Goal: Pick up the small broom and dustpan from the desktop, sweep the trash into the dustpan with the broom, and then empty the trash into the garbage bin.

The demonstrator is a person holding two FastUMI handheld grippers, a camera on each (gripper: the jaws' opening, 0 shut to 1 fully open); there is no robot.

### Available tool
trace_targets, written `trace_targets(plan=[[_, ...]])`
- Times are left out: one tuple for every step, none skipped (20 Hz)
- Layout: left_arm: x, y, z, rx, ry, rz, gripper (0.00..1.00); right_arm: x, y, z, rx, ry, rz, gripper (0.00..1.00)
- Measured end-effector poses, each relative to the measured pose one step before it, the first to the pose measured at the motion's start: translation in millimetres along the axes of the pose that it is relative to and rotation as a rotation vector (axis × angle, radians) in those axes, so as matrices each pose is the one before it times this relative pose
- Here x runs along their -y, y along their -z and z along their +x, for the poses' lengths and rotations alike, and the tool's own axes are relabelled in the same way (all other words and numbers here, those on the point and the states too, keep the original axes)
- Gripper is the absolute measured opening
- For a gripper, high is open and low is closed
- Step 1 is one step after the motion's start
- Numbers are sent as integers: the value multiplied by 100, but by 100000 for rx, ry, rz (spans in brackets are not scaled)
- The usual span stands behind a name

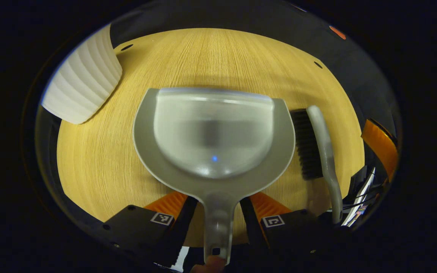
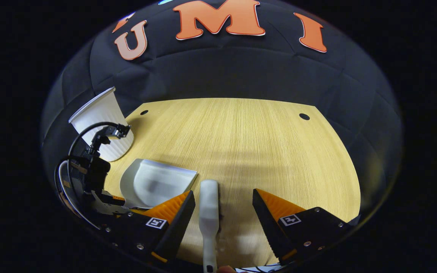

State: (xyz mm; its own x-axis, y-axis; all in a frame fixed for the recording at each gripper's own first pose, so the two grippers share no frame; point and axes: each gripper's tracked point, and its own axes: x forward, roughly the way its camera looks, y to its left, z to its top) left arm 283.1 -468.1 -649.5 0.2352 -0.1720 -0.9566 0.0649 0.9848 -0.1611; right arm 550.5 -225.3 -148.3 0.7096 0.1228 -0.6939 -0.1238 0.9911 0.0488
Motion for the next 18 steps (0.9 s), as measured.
trace_targets(plan=[[2,-53,-352,870,193,609,73,-111,-175,-193,446,21,106,92],[-200,10,-409,910,-445,873,74,77,-279,-102,656,471,102,92],[82,-76,-361,2088,585,709,75,-19,-224,-70,818,134,49,92],[-57,-160,-394,1832,-77,719,75,68,-300,6,670,243,-142,92],[-308,-44,-507,1131,-1346,2854,76,29,-134,-246,729,403,-59,92],[-533,-579,-660,2827,-2989,2954,77,25,-292,-244,960,331,158,92],[-408,-617,-508,3255,-2158,3107,80,-3,-314,-118,1020,516,54,92],[-366,-805,-934,3947,-2799,2445,81,17,-357,-209,1049,284,-60,92],[-337,-1028,-654,3867,-1613,1871,83,39,-360,-291,1070,548,-193,92],[-94,-1152,-834,3832,-175,1243,82,36,-359,-255,1074,158,-234,92],[72,-1077,-785,3138,562,17,83,-20,-446,-277,1323,367,-242,92],[161,-1137,-768,3371,654,120,82,-62,-586,-315,1561,276,-241,92],[-91,-1180,-1070,4979,-889,351,82,38,-572,-426,1720,232,-321,92],[-374,-2211,-2962,5890,-769,1222,82,82,-766,-429,2009,393,-264,92],[-254,-1589,-78,6366,-1442,820,82,29,-850,-464,2586,372,-13,92],[15,-1912,-1301,6329,-679,440,82,127,-1112,-419,3135,1302,-322,92],[140,-1845,-1171,5917,-806,-3,82,70,-1225,-424,3775,1141,-1144,92],[606,-1108,-1135,5312,-352,-301,82,93,-1430,-349,4337,1615,-1723,92]])
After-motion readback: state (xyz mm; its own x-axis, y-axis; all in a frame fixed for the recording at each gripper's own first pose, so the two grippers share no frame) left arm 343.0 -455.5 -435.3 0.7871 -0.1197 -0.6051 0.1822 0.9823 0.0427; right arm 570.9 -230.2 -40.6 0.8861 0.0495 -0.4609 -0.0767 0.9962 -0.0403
